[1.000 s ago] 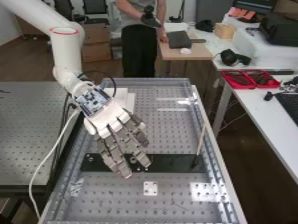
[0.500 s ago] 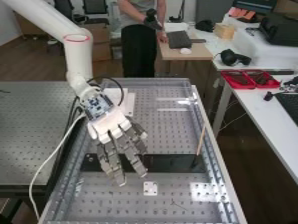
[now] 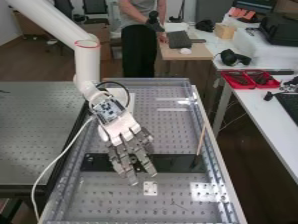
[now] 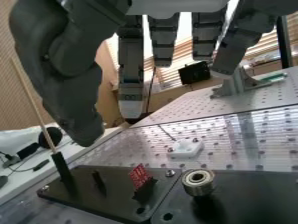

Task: Grab the pcb board and place it in the clear container

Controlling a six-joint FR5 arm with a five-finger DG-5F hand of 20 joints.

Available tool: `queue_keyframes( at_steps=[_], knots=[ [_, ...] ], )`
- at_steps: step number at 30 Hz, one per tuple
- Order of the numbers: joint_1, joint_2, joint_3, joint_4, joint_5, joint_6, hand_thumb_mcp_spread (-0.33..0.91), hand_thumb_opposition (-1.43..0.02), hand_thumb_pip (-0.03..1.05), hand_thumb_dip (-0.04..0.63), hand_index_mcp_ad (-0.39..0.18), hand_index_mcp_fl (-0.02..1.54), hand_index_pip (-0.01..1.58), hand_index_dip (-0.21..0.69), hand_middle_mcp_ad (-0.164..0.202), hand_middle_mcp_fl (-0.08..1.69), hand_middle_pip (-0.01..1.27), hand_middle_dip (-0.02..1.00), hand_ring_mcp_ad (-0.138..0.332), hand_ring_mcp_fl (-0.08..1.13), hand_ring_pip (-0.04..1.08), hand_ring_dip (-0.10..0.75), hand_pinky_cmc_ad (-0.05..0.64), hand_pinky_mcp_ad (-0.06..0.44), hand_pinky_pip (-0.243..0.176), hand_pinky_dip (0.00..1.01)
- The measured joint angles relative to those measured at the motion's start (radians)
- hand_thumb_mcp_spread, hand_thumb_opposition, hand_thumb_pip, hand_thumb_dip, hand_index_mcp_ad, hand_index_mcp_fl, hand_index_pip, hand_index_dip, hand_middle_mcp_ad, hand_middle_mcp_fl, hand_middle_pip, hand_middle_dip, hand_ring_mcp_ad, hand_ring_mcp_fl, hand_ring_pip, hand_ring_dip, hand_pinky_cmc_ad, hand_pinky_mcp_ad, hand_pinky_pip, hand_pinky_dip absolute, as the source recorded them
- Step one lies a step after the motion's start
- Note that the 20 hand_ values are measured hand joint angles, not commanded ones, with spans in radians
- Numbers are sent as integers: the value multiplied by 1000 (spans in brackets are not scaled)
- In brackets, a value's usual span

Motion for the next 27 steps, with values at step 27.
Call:
queue_keyframes(
  at_steps=[27],
  knots=[
    [9, -126, 169, -254, 132, 209, 342, -850, 693, 237, -7, 24, 1560, 126, 82, 2, 119, 108, 211, 3, 152, -31, 312, 199, -126, 831]
  ],
)
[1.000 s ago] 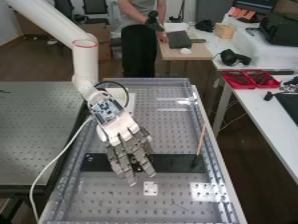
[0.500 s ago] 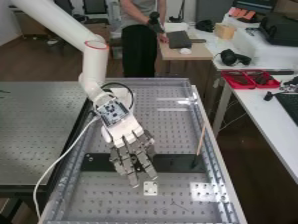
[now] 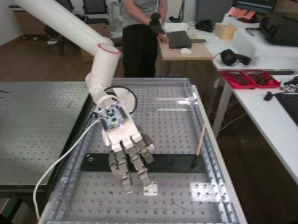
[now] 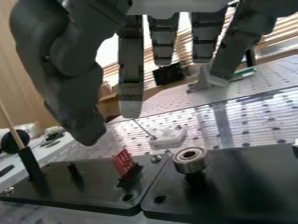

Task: Grab the pcb board and place it in the clear container

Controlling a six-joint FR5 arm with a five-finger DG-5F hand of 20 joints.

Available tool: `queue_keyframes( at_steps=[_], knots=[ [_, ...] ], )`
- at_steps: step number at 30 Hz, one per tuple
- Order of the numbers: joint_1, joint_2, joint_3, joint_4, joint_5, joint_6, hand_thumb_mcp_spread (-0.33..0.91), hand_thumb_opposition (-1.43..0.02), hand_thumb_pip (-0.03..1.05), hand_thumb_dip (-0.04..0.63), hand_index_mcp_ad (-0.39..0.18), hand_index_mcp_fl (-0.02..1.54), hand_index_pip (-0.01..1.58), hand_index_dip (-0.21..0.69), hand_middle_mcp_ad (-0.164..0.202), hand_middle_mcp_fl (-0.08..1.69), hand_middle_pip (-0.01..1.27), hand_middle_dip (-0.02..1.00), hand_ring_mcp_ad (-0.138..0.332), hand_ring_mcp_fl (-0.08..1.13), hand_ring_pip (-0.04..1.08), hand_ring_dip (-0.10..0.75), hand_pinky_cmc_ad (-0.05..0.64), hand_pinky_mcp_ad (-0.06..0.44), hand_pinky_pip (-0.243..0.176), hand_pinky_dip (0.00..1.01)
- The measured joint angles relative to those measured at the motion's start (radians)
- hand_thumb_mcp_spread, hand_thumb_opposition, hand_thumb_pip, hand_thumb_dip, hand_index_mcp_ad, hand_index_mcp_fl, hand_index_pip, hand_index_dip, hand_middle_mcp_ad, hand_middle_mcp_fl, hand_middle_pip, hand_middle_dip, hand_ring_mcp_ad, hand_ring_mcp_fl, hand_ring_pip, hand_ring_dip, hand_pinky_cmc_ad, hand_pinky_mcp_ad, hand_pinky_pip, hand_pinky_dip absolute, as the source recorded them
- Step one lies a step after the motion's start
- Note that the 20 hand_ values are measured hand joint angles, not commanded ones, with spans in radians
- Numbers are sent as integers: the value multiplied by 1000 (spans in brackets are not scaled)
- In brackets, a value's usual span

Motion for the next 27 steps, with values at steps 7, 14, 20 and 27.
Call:
queue_keyframes(
  at_steps=[7, 14, 20, 27],
  knots=[
    [3, 6, -19, 120, 23, -117, 346, -860, 682, 239, -7, 24, 1560, 126, 82, 2, 119, 108, 211, 0, 188, -33, 333, 199, -124, 862],
    [13, 26, -75, 371, 38, -337, 349, -860, 682, 239, -7, 24, 1557, 126, 82, 2, 119, 108, 211, 0, 185, -33, 333, 199, -124, 895],
    [18, 21, -77, 377, 38, -337, 346, -860, 682, 239, -3, 21, 1559, 127, 82, 0, 117, 108, 206, -2, 201, -37, 328, 195, -126, 911],
    [15, 4, -44, 218, 33, -205, 349, -860, 682, 239, -3, 21, 1559, 127, 82, 0, 120, 108, 206, -2, 201, -51, 346, 199, -126, 927]
  ],
)
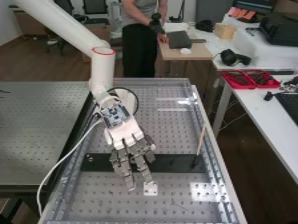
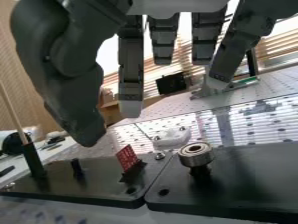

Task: Grab the pcb board and place it in the clear container

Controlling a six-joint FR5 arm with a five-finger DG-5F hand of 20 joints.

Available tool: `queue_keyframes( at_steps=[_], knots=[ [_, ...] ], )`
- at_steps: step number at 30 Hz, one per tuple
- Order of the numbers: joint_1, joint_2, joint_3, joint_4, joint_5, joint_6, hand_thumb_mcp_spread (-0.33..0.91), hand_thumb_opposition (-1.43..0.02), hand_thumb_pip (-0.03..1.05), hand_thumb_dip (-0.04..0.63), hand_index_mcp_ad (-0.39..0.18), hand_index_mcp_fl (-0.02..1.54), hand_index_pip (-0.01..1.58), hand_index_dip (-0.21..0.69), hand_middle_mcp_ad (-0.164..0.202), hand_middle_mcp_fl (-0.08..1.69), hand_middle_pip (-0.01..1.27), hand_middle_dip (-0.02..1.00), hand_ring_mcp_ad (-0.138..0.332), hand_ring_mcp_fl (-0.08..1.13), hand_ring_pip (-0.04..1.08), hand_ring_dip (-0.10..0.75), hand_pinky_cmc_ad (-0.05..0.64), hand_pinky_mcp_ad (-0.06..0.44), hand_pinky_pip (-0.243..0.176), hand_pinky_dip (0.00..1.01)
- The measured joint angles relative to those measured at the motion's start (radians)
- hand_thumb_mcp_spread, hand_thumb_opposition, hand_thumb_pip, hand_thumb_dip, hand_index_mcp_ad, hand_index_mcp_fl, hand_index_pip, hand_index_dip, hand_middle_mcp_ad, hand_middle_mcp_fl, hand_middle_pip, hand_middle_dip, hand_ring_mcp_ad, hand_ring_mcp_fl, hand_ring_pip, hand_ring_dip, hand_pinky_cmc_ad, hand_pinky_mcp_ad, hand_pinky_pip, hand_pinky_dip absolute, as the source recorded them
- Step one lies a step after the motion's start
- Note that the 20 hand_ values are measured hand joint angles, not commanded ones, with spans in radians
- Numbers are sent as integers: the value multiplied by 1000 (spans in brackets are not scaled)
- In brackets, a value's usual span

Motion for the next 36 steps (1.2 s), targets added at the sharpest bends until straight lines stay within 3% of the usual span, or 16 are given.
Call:
queue_keyframes(
  at_steps=[8, 14, 18, 36],
  knots=[
    [-9, -2, 38, -133, -23, 72, 349, -860, 675, 243, -7, 24, 1557, 126, 82, 0, 117, 108, 206, -3, 202, -51, 346, 195, -126, 927],
    [-14, -10, 47, -144, -46, 47, 349, -860, 674, 251, -7, 40, 1557, 129, 82, 0, 120, 108, 206, -3, 199, -51, 346, 199, -126, 927],
    [-15, -23, 58, -177, -58, 57, 349, -860, 672, 251, -7, 56, 1557, 129, 82, 0, 117, 108, 206, -3, 202, -51, 346, 195, -126, 927],
    [-16, -44, 62, -157, -56, 14, 351, -860, 651, 250, -3, 73, 1559, 138, 82, 3, 117, 110, 206, -3, 202, -51, 346, 195, -126, 927]
  ],
)
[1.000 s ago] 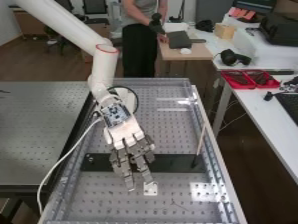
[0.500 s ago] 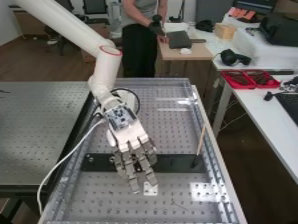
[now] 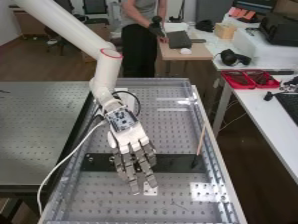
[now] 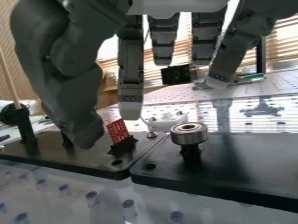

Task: Grab the pcb board and place it in the clear container

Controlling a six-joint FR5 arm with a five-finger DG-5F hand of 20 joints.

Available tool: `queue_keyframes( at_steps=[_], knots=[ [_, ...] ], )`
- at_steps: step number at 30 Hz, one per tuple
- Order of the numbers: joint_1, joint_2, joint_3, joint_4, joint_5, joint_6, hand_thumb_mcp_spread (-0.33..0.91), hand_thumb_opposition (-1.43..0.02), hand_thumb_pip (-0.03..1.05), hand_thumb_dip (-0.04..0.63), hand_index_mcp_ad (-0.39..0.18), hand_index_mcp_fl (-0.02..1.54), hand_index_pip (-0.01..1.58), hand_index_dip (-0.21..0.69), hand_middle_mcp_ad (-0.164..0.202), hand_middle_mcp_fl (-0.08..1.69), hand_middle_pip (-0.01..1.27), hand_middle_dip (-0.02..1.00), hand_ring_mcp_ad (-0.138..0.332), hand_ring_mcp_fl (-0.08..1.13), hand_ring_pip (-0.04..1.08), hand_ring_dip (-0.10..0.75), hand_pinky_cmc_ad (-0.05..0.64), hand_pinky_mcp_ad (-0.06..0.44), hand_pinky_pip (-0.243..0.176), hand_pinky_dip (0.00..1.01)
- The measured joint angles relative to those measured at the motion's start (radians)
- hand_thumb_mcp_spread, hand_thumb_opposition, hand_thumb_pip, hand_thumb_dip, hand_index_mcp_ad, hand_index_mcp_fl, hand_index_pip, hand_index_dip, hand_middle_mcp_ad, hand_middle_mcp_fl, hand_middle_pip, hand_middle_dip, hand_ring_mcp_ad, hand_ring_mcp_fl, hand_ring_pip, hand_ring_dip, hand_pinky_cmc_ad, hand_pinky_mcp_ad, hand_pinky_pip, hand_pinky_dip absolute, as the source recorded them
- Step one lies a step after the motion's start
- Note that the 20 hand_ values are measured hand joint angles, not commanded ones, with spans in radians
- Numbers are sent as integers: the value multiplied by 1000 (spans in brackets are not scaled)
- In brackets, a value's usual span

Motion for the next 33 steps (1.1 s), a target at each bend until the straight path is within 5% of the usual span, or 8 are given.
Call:
queue_keyframes(
  at_steps=[33],
  knots=[
    [-15, 3, -23, 45, -30, -23, 368, -864, 651, 253, -7, 126, 1557, 141, 82, 0, 120, 110, 206, 0, 202, -51, 344, 195, -126, 927]
  ],
)
